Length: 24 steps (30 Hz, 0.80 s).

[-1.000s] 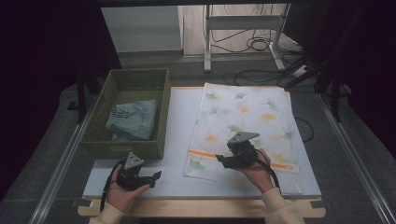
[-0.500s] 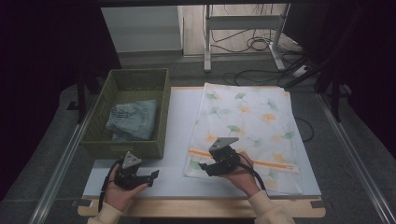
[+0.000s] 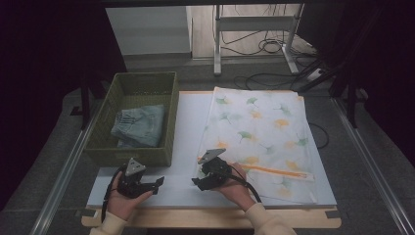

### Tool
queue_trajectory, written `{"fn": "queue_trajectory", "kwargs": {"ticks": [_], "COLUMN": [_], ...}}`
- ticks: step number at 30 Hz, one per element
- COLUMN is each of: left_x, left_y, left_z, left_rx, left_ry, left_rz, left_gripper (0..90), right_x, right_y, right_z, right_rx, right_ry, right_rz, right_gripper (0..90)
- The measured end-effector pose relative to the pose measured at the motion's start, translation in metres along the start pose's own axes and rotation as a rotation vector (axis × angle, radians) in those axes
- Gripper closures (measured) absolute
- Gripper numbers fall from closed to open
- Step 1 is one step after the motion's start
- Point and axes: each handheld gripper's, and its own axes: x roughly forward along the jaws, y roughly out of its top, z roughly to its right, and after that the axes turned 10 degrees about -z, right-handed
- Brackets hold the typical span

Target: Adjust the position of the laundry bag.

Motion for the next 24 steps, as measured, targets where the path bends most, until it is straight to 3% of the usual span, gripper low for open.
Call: {"fn": "queue_trajectory", "kwargs": {"ticks": [9, 15, 16, 23, 24], "left_x": [0.001, 0.001, 0.001, 0.001, 0.001], "left_y": [0.0, 0.0, 0.0, -0.001, -0.001], "left_z": [0.0, 0.0, -0.001, -0.001, -0.001], "left_rx": [-0.001, 0.001, 0.001, 0.002, 0.002], "left_ry": [0.002, 0.003, 0.005, 0.006, 0.006], "left_rz": [-0.002, -0.004, -0.003, -0.007, -0.006], "left_gripper": [18.0, 17.9, 17.8, 17.7, 17.7], "right_x": [0.016, 0.025, 0.025, 0.023, 0.023], "right_y": [0.007, 0.01, 0.008, 0.005, 0.004], "right_z": [-0.009, -0.014, -0.013, -0.009, -0.008], "right_rx": [0.002, -0.003, 0.002, 0.027, 0.033], "right_ry": [-0.014, -0.064, -0.063, -0.05, -0.055], "right_rz": [-0.04, -0.065, -0.077, -0.082, -0.083], "right_gripper": [31.7, 37.6, 43.1, 58.5, 67.4]}}
